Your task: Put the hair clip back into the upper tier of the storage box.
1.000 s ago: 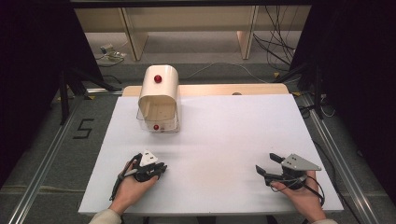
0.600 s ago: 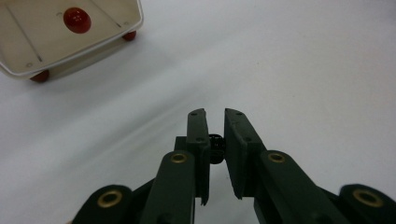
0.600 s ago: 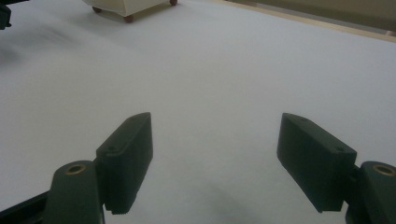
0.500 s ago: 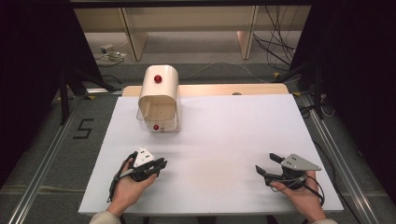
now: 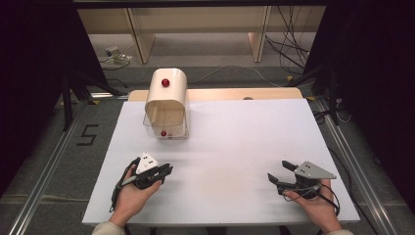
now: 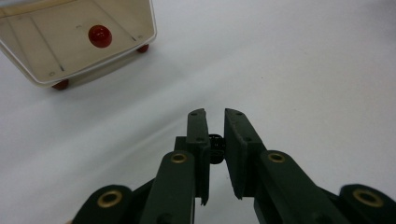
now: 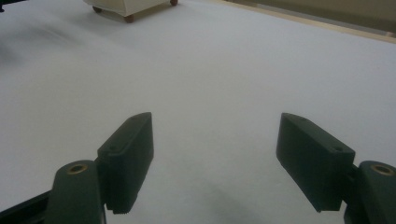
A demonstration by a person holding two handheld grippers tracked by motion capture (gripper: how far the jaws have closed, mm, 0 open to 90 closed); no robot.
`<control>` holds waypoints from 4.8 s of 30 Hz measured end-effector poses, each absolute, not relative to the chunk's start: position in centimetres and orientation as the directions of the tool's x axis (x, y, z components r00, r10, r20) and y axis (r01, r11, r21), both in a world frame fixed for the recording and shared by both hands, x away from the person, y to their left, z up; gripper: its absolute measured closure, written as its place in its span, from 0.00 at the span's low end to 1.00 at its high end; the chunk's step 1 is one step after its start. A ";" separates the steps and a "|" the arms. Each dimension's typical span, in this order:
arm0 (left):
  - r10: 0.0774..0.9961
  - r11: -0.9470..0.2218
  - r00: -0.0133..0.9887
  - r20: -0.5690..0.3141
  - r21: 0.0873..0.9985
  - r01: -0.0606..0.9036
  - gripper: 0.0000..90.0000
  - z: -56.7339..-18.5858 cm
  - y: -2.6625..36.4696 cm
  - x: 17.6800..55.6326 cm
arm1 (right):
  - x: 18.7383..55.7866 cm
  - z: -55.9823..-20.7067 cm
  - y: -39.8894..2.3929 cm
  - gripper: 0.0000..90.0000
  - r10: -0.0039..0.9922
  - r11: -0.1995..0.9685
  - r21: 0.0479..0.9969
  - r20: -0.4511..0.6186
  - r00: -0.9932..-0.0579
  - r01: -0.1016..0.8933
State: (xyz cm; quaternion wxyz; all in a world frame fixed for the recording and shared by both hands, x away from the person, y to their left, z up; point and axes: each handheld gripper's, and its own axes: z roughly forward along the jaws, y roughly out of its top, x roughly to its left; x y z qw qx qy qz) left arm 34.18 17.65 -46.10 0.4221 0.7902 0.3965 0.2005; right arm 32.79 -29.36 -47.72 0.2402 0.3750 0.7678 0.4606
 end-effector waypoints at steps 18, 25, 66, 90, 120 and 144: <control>0.808 -0.307 0.588 -0.016 0.841 0.445 0.89 -44.6 18.0 34.1 | 32.8 -47.8 -29.3 0.31 0.794 0.302 0.885 -0.028 -0.607 0.354; 0.812 -0.328 0.583 -0.005 0.822 0.465 0.89 -44.3 18.0 34.2 | 32.9 -47.9 -29.1 0.33 0.792 0.320 0.872 -0.032 -0.610 0.371; 0.825 -0.331 0.565 0.028 0.834 0.441 0.89 -40.9 17.6 35.4 | 33.0 -48.0 -28.6 0.34 0.784 0.353 0.853 -0.045 -0.619 0.384; 0.840 -0.298 0.542 0.017 0.849 0.436 0.89 -38.7 18.0 36.0 | 33.0 -48.1 -28.6 0.34 0.786 0.349 0.854 -0.043 -0.617 0.386; 0.854 -0.273 0.519 0.015 0.864 0.424 0.89 -35.9 18.0 36.8 | 33.0 -48.1 -28.6 0.34 0.784 0.349 0.856 -0.043 -0.619 0.383; 0.866 -0.244 0.499 0.002 0.874 0.421 0.89 -34.5 17.9 37.7 | 33.0 -48.1 -28.6 0.34 0.784 0.348 0.856 -0.042 -0.619 0.383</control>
